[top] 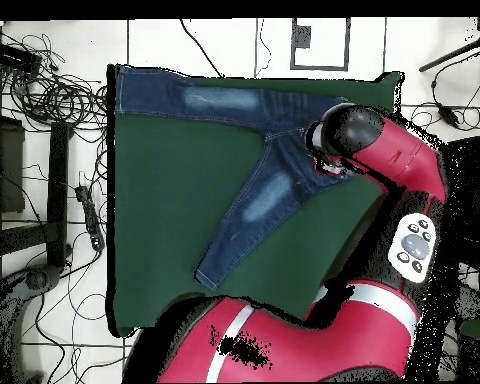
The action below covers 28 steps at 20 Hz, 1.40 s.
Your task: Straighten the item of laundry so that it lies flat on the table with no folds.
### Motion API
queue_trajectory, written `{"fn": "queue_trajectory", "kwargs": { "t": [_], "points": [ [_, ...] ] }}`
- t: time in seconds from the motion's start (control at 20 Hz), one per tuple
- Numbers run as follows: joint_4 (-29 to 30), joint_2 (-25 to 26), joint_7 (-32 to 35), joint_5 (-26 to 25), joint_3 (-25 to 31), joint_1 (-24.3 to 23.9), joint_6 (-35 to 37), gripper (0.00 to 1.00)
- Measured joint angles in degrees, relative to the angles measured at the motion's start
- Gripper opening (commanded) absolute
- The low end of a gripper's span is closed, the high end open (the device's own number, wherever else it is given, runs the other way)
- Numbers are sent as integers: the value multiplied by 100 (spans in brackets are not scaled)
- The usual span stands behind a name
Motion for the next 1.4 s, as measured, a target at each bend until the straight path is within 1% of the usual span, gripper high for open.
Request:
{"fn": "queue_trajectory", "kwargs": {
  "t": [0.2,0.7,1.0,1.4],
  "points": [
    [-49,10,0,-14,-39,-2,0,100],
    [-333,78,0,-93,-373,-116,0,100],
    [-443,189,0,-93,-388,-282,-2,100],
    [-538,435,0,-83,-387,-342,-102,100]
  ]
}}
